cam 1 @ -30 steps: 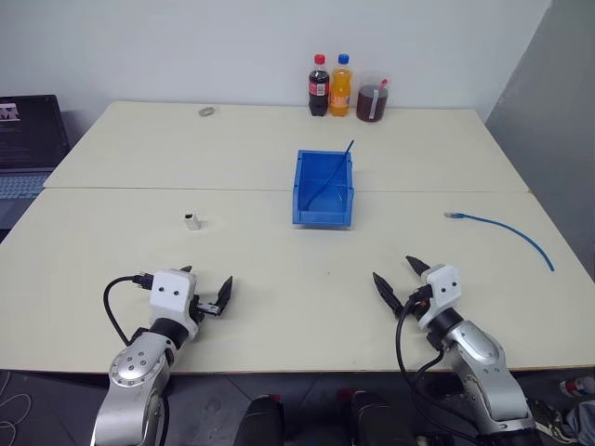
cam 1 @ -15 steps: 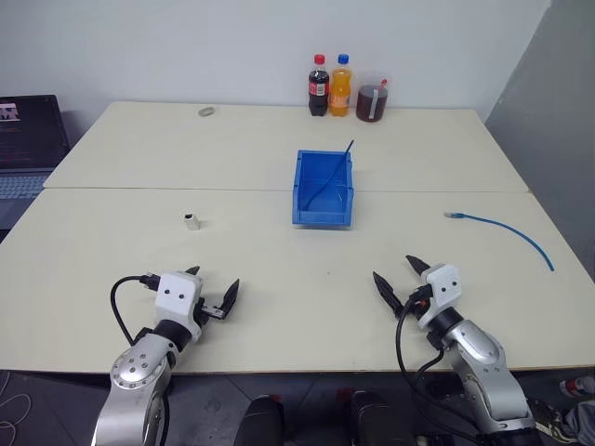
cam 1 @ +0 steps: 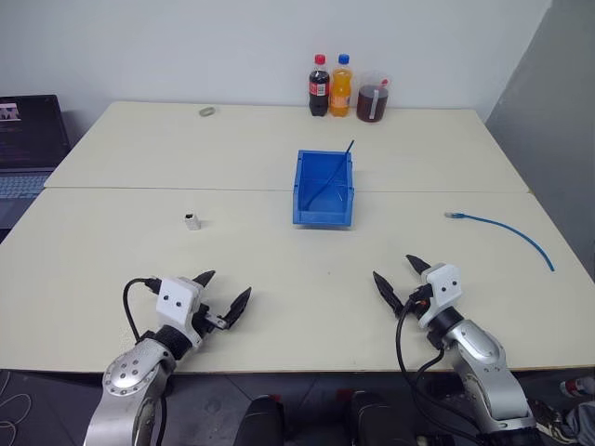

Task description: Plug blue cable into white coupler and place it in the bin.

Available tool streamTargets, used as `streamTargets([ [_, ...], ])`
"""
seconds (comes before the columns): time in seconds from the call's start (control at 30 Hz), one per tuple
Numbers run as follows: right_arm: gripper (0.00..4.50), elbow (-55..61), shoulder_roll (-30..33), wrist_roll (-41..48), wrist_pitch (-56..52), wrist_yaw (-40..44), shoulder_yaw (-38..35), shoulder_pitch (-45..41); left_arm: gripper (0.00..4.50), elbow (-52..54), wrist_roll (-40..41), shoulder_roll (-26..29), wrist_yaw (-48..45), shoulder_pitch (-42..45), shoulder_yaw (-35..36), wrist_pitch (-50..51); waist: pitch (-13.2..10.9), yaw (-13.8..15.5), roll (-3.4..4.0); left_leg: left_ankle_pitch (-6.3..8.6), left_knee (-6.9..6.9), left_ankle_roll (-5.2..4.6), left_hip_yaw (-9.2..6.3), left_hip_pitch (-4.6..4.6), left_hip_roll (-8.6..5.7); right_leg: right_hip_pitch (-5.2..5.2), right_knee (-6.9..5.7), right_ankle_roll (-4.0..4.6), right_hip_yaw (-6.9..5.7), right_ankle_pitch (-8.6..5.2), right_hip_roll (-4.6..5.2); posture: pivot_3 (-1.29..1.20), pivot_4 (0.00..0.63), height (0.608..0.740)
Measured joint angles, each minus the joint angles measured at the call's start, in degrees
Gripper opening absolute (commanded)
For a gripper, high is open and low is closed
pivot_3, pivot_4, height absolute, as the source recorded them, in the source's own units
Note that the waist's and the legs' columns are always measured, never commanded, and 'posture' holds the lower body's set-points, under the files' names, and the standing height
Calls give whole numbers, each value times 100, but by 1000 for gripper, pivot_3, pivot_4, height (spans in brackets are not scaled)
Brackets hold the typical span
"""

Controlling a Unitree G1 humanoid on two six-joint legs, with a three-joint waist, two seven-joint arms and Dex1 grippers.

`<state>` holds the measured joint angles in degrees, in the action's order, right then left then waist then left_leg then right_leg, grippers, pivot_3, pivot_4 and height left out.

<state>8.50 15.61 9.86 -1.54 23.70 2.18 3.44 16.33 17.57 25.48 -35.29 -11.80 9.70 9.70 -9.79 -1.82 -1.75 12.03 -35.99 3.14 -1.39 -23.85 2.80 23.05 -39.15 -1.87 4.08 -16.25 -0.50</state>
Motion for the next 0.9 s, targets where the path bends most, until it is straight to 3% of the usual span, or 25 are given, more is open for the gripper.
streamTargets([
  [0.2, 4488, 21, 28, -27, 0, -30, -108, 80, 4500, -1, 126, 454, -644, 382, -108, 9, 0, 3, 1, 0, -1, 0, 0, 0, 0, 0, -2, -2, -1, -1, 0, 0, 150, 740],
  [0.4, 4488, 552, 27, 56, -63, -224, -427, 235, 4500, -26, 731, 1092, -1840, 1624, -635, 694, 1, 25, 5, 0, -5, 0, 1, -3, -3, -2, -4, -25, 0, -12, 0, 0, 150, 740],
  [0.67, 4488, 1316, 157, 177, -450, -566, -1245, 746, 4500, -569, 1034, 1240, -3255, 3402, -1626, 1356, 4, 6, 7, 0, -5, 0, 0, -3, -2, -1, -5, -22, 2, -12, -6, 0, 150, 740],
  [0.9, 4488, 1280, 397, 518, -1406, -1097, -2275, 541, 4500, -796, 1020, 1064, -3689, 3752, -2006, 1396, 4, -12, 9, 0, -5, -1, 0, -2, -2, 0, -10, -20, 4, -12, -7, 0, 150, 740],
])
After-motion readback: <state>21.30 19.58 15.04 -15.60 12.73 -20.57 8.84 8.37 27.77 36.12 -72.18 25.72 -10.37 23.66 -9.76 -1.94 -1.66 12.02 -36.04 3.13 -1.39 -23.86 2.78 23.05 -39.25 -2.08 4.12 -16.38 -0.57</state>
